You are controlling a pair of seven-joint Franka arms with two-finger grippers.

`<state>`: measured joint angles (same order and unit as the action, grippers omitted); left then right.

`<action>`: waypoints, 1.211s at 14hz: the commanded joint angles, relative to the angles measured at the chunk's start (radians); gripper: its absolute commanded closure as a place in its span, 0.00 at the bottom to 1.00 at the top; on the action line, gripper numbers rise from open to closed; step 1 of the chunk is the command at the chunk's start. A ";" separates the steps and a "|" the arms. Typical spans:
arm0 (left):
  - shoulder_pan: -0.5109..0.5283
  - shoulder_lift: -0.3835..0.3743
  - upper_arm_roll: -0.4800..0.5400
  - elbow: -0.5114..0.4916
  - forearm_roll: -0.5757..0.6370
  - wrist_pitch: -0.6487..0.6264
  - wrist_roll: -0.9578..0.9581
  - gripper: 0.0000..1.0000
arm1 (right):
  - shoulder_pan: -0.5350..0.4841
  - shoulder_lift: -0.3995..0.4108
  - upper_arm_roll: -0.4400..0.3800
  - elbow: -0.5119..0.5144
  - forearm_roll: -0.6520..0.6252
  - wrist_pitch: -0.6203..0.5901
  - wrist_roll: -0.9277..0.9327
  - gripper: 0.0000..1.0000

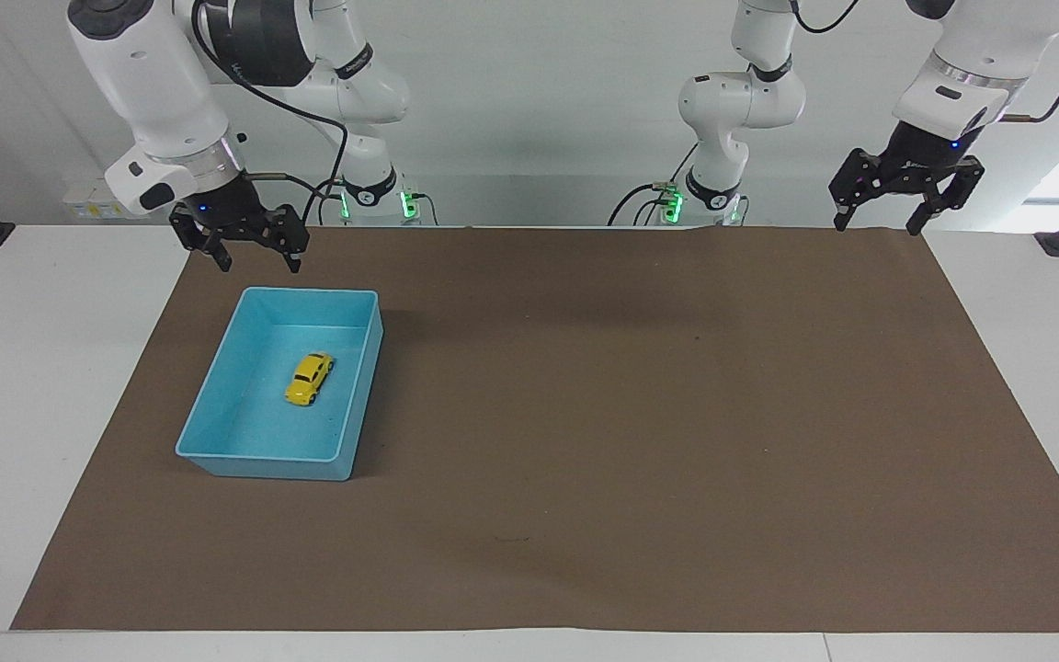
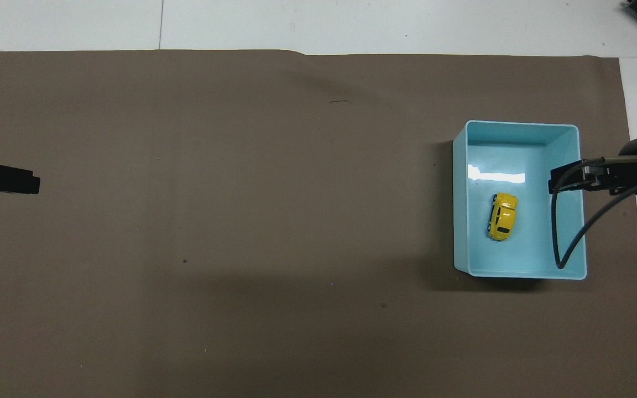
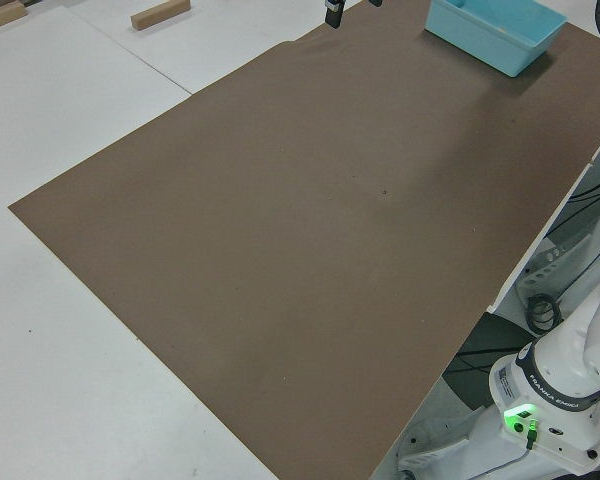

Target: Wind up and store yellow beetle car

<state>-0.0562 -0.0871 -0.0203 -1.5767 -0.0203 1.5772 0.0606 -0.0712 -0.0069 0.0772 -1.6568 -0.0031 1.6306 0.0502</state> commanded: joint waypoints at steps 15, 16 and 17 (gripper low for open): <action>0.013 -0.020 -0.006 -0.017 -0.010 -0.008 0.015 0.00 | -0.012 -0.012 0.012 0.025 0.002 -0.032 0.007 0.00; 0.013 -0.020 -0.006 -0.017 -0.010 -0.008 0.015 0.00 | -0.012 -0.013 0.012 0.025 0.002 -0.032 0.007 0.00; 0.013 -0.020 -0.006 -0.017 -0.010 -0.008 0.015 0.00 | -0.012 -0.018 0.012 0.025 0.002 -0.040 0.008 0.00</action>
<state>-0.0562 -0.0871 -0.0203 -1.5767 -0.0203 1.5772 0.0606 -0.0713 -0.0075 0.0772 -1.6326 -0.0031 1.6150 0.0502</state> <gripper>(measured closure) 0.000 0.000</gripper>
